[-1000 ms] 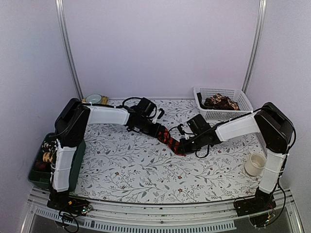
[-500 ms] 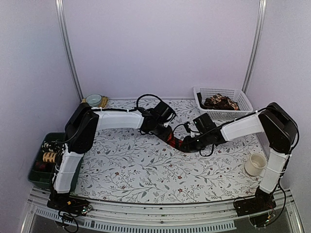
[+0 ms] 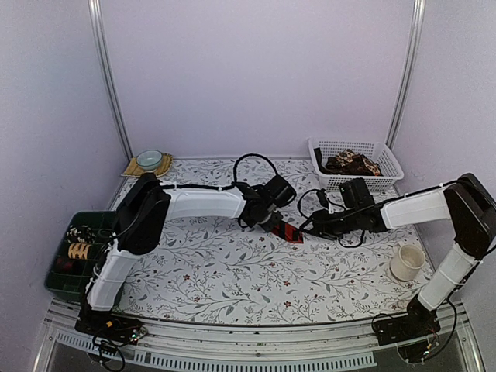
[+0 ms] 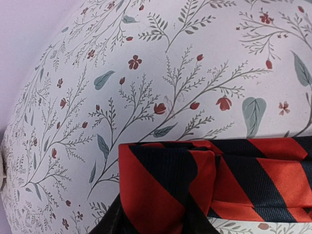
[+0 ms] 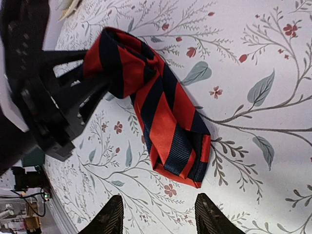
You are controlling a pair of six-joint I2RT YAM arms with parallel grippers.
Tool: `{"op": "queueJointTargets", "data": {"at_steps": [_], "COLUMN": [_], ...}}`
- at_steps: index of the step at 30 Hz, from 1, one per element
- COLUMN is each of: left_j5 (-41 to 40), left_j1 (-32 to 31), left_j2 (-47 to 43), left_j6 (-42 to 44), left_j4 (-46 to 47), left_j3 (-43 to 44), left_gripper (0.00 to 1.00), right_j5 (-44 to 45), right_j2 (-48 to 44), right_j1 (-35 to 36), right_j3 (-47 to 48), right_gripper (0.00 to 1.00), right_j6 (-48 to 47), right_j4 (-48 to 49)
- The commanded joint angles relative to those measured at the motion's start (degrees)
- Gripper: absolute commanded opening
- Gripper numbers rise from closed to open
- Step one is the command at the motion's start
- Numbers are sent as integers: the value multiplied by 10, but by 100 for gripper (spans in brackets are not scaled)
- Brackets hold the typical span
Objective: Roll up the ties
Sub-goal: Roll the tie at the center of the board.
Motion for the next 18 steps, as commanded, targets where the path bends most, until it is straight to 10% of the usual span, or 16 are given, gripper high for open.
{"op": "queueJointTargets", "data": {"at_steps": [1, 18], "left_j5": [-34, -25], "left_j1": [-11, -52], "left_j2": [68, 80], "left_j6": [15, -6], "left_j4": [-83, -110], "left_j3": [-2, 59], "left_gripper": [34, 48], "right_j5": [-62, -126], "right_j2": [-76, 7], "right_j1": [-34, -58], "right_j3": [-35, -41], "right_gripper": [50, 50], "right_j6": [66, 153], "right_j4": [78, 151]}}
